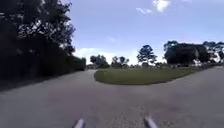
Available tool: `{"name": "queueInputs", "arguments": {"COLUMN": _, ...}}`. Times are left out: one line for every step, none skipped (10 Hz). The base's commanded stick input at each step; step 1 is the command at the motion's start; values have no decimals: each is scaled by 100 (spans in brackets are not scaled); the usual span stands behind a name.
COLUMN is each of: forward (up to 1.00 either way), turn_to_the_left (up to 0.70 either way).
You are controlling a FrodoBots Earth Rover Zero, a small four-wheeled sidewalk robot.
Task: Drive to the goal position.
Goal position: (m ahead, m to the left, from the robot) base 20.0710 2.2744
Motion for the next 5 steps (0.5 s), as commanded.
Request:
{"name": "queueInputs", "arguments": {"forward": 50, "turn_to_the_left": 50}}
{"name": "queueInputs", "arguments": {"forward": 50, "turn_to_the_left": 31}}
{"name": "queueInputs", "arguments": {"forward": 50, "turn_to_the_left": 0}}
{"name": "queueInputs", "arguments": {"forward": 50, "turn_to_the_left": 0}}
{"name": "queueInputs", "arguments": {"forward": 50, "turn_to_the_left": 0}}
